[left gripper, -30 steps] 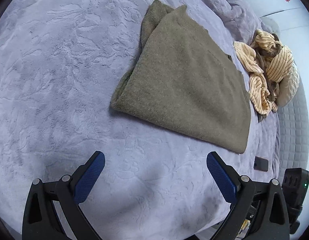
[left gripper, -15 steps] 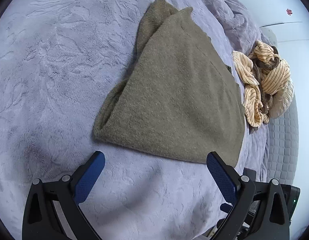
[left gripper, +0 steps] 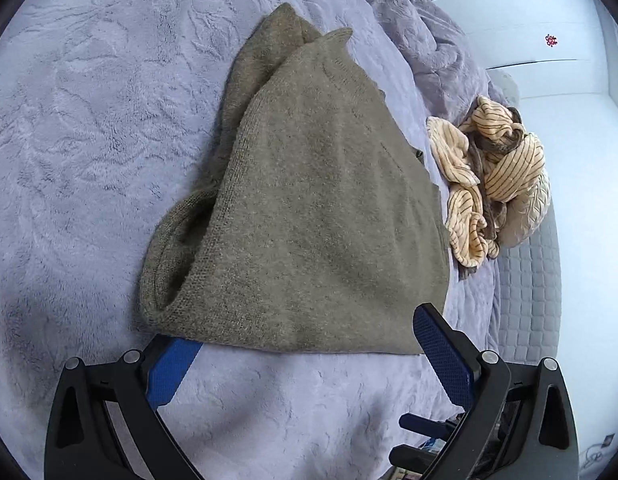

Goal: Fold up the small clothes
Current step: 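Grasp the edge of the folded sweater with the left gripper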

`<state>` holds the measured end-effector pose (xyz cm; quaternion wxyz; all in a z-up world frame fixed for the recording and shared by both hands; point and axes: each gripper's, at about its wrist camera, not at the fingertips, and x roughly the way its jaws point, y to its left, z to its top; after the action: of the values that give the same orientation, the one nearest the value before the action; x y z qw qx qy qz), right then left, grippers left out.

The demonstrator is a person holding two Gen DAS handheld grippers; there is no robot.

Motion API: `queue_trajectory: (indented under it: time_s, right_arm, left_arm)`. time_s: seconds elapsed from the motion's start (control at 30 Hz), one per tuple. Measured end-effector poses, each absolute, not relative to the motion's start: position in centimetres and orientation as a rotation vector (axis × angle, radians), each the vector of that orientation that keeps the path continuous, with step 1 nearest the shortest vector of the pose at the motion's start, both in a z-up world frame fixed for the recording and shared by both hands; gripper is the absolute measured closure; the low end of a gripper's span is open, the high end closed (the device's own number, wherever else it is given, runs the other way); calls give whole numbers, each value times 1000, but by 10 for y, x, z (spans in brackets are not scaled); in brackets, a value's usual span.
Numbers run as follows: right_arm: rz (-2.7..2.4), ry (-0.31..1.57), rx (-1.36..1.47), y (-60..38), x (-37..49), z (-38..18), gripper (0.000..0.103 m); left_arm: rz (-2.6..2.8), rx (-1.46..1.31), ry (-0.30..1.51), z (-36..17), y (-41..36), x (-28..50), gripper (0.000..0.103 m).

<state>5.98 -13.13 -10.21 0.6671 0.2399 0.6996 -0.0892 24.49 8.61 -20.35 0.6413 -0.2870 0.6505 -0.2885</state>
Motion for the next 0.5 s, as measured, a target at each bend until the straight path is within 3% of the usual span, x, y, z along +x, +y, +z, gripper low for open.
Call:
queue_trajectory:
  time_s: [0.2,0.33,0.43,0.5]
  right_arm:
    - [-197,1584,530,-131,66,-103,7]
    - [-211,1566,517,-140,71,-97,7]
    - [-208,1525,494,-151,86,-82,7]
    - [-199,1493,454,-157,104,-68,7]
  left_arm:
    - [-602,-687,1493,-218,85,251,1]
    - [-587,-567,1431,-202,72,251,3]
    - [-531,-434,1388,-197,65,250,39]
    - [-514,-423,1397,-204,67,252,84]
